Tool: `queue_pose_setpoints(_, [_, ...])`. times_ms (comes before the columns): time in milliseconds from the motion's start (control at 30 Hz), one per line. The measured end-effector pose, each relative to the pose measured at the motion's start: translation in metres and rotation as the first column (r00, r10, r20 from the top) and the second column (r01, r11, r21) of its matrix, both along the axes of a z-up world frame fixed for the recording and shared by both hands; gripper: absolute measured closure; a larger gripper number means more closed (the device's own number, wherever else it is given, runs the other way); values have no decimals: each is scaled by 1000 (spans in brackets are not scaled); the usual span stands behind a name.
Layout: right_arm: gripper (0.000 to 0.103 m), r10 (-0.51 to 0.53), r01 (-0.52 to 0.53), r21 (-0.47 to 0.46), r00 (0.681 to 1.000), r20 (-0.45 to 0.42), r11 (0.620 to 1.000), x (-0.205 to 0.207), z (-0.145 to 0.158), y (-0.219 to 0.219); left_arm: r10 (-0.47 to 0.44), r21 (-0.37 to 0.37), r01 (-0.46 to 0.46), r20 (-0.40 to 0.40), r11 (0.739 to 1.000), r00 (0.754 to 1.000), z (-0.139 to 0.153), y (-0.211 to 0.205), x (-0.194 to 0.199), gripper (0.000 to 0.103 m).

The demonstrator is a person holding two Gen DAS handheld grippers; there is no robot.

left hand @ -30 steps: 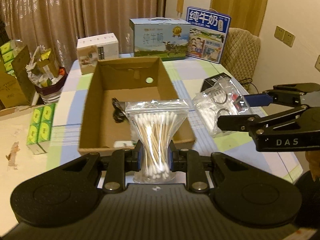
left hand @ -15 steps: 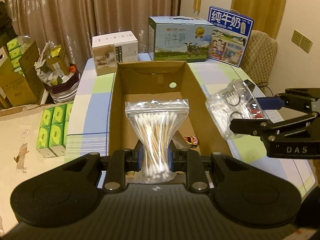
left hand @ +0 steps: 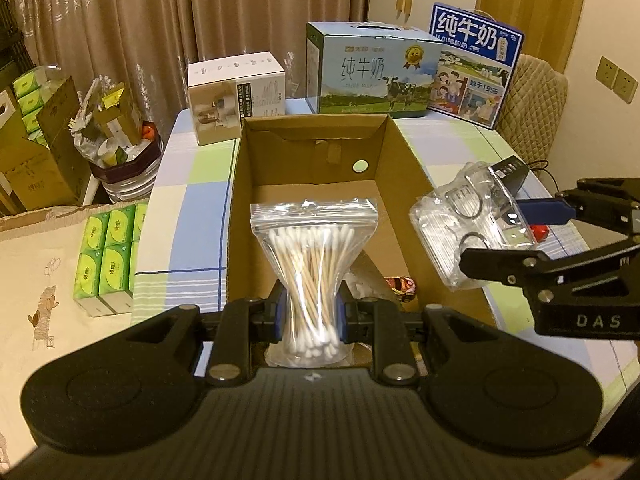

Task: Organize objects
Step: 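Open the left tool to drop the swab bag while the right tool releases the plastic package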

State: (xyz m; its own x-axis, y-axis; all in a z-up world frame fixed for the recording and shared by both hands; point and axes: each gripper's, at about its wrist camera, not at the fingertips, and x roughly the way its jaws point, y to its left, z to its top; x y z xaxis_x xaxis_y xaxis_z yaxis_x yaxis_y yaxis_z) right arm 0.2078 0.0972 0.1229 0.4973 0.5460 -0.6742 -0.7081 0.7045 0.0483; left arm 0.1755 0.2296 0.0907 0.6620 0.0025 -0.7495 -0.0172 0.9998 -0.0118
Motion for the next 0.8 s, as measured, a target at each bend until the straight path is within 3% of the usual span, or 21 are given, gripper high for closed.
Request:
queue_pose_setpoints(67, [46, -3, 3, 2, 1000, 2, 1000, 1, 0, -1, 9, -9, -9, 16, 1000, 1000, -1, 2, 3, 77])
queue_pose_setpoints(100, [46, -4, 4, 3, 1000, 3, 1000, 1, 1, -2, 18, -16, -18, 26, 1000, 999, -2, 4, 4, 62])
queue_pose_setpoints(133, [46, -5, 5, 4, 1000, 4, 1000, 1, 1, -2, 28, -16, -27, 27, 999, 999, -2, 6, 5, 54])
queue_pose_setpoints(800, [46, 2, -2, 6, 1000, 2, 1000, -2, 3, 2, 14, 7, -14, 30, 1000, 999, 1, 2, -6, 55])
